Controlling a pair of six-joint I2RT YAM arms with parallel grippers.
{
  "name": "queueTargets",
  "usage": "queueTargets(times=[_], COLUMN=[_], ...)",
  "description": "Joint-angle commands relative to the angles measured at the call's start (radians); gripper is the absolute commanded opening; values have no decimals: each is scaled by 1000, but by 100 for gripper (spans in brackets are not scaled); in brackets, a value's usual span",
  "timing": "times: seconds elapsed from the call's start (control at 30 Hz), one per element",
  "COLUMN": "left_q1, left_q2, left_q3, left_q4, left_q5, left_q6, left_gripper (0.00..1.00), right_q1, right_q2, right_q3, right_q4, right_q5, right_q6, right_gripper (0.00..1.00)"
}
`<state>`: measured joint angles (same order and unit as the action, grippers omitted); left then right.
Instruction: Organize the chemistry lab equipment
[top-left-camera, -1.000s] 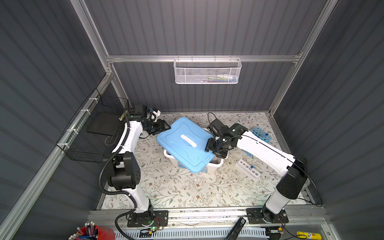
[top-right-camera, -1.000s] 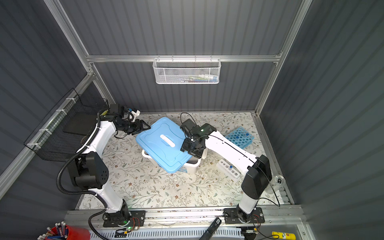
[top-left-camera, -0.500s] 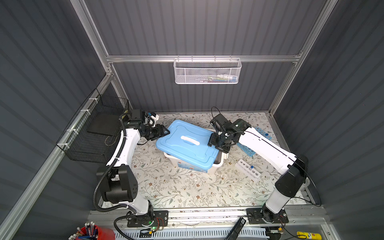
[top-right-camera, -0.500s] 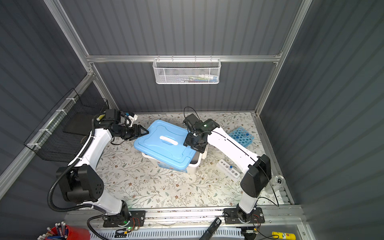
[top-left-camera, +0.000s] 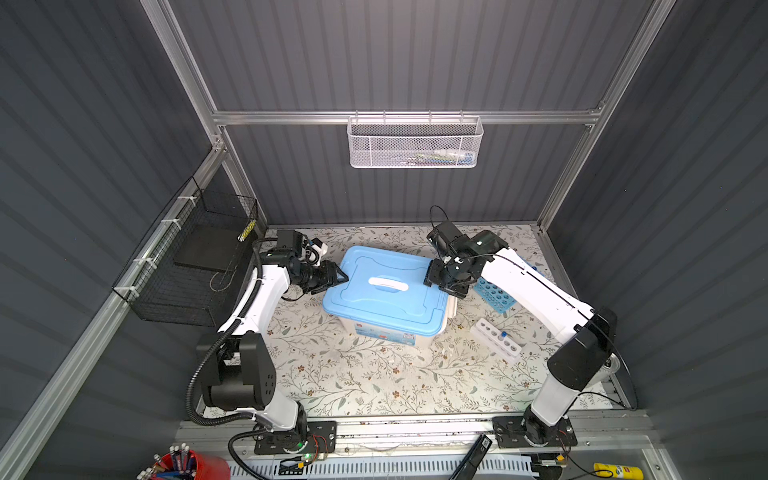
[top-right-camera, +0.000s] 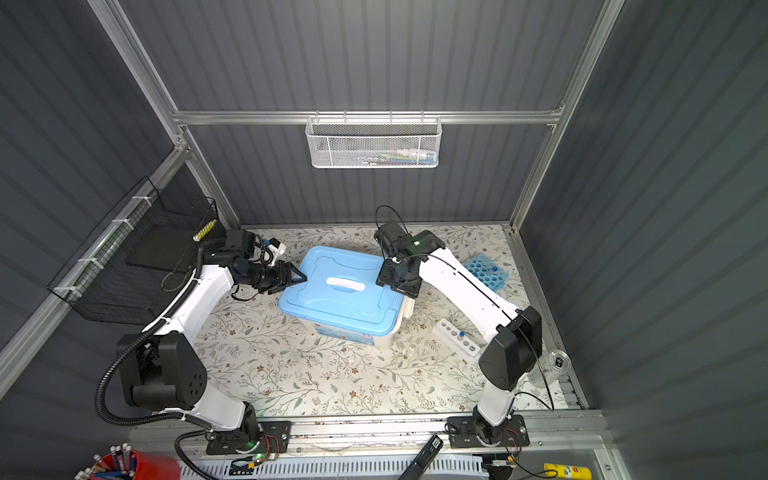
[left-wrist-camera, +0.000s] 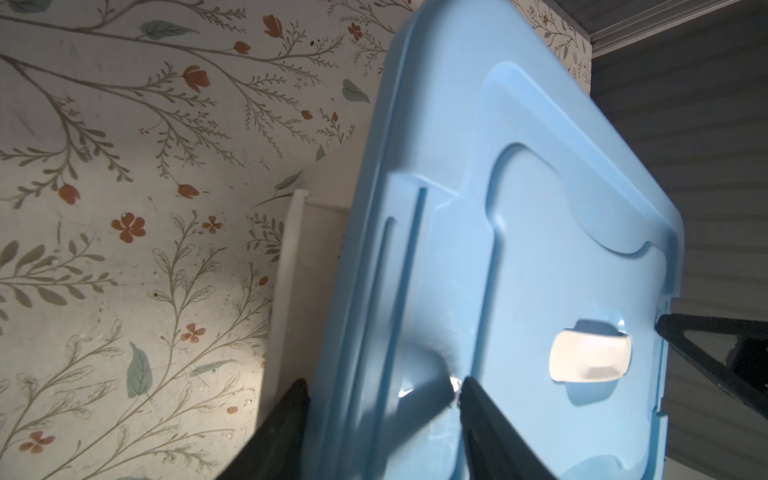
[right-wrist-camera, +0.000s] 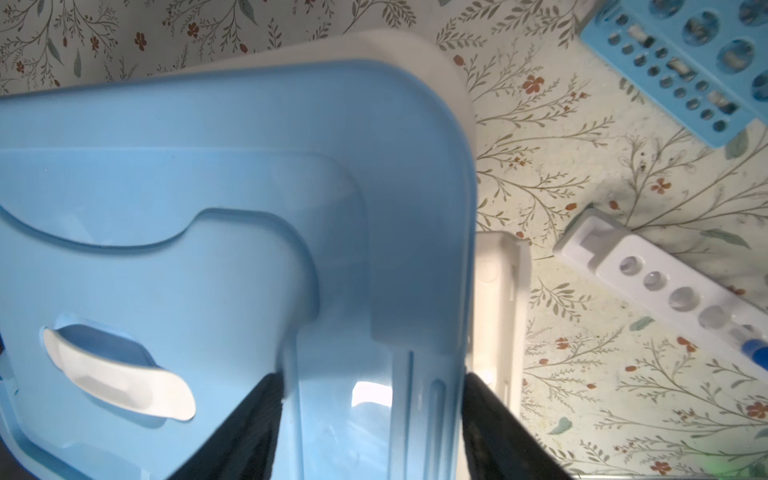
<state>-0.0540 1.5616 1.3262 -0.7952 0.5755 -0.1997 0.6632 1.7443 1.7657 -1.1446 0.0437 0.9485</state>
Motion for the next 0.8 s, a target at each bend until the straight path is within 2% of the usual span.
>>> queueTargets(times=[0.0,0.2,0.27,0.77], left_q1=[-29,-37,-39,-69], left_q2=[-3,2,2,-8], left_q3=[14,13,13,31], left_q4=[5,-3,-2,4], left_q5=[66,64,63,42], left_q6=[-26,-26,-30,-69], left_gripper=[58,59,59,62], right_q1=[2,-6,-7,-23], right_q2=[27,32,39,126], right_q3=[28,-6,-6,108], right_q4=[5,13,5,-123], right_q5=[-3,-4,27,138], right_q6=[-29,-40,-48,-107], right_gripper=[69,70,70,70])
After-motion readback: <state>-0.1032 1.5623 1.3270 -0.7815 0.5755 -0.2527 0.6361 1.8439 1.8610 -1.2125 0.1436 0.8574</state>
